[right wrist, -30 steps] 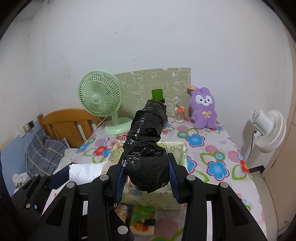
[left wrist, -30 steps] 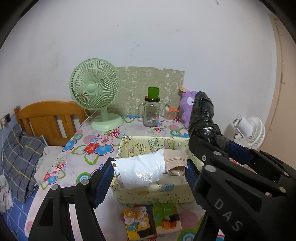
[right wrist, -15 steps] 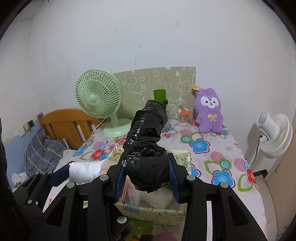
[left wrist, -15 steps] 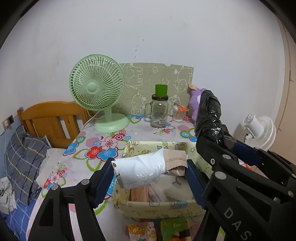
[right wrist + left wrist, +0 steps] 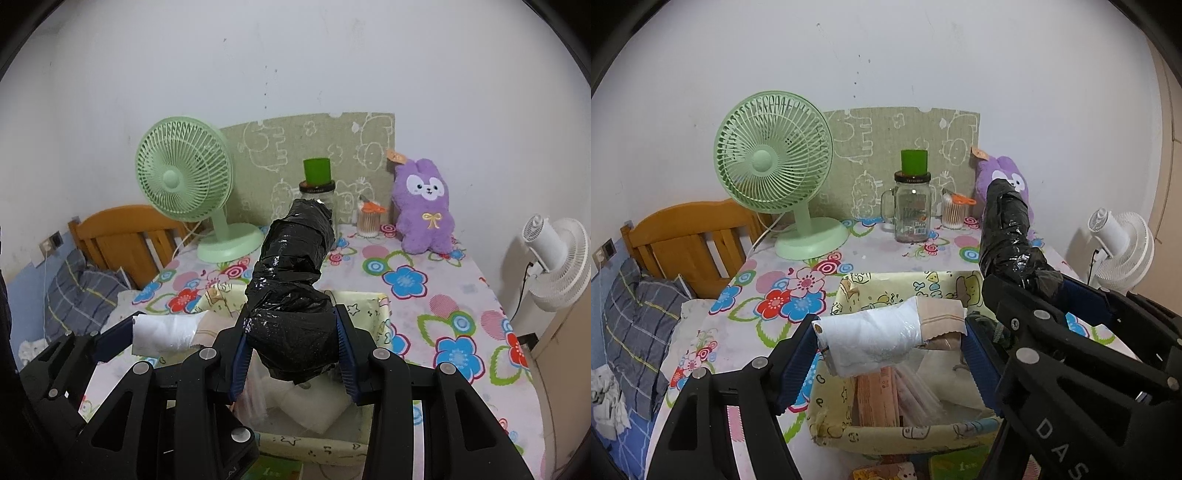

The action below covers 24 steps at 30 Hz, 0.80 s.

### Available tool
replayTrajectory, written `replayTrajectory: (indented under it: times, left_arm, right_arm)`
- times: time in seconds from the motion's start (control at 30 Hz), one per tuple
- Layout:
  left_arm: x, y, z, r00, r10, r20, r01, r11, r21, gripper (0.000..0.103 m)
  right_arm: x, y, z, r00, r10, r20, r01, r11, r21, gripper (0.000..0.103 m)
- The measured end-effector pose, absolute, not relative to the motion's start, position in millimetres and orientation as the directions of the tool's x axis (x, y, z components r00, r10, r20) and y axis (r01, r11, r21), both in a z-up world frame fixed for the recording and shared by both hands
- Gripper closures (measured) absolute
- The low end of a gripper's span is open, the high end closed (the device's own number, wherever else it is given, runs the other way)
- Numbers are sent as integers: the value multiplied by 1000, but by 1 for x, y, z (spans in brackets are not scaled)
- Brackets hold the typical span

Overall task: Organize soft objects
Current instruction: 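Carry the white bundle and black object into the basket and open both grippers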

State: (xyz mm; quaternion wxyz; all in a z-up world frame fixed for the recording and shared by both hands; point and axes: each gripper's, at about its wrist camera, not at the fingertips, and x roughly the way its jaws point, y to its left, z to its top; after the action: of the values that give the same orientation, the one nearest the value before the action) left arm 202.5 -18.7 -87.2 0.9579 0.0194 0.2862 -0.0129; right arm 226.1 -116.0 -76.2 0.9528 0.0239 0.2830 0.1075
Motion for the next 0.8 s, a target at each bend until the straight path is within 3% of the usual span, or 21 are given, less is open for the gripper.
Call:
replayTrajectory:
  times: [0.17,0.33,0.43,0.8]
  left_arm:
    - [211,-17,-97,821,-29,-571,46,999,16,20]
    - [216,-15,-105,808,-31,-588,40,999,2,6]
    - [216,-13,-107,806,-33,-590,42,999,1,2]
    - [212,-6,-112,790,-29,-612,41,999,6,0]
  right_arm:
    - [235,-115,-87,805,231,-547,-201,973,116,58]
    - [241,-111,-95,785,265,-560,-234,964,127,58]
    - [243,-108,-97,779,282,-560,-253,959,130,58]
    - [245,-97,-103,748,327,-578,-315,941,125,55]
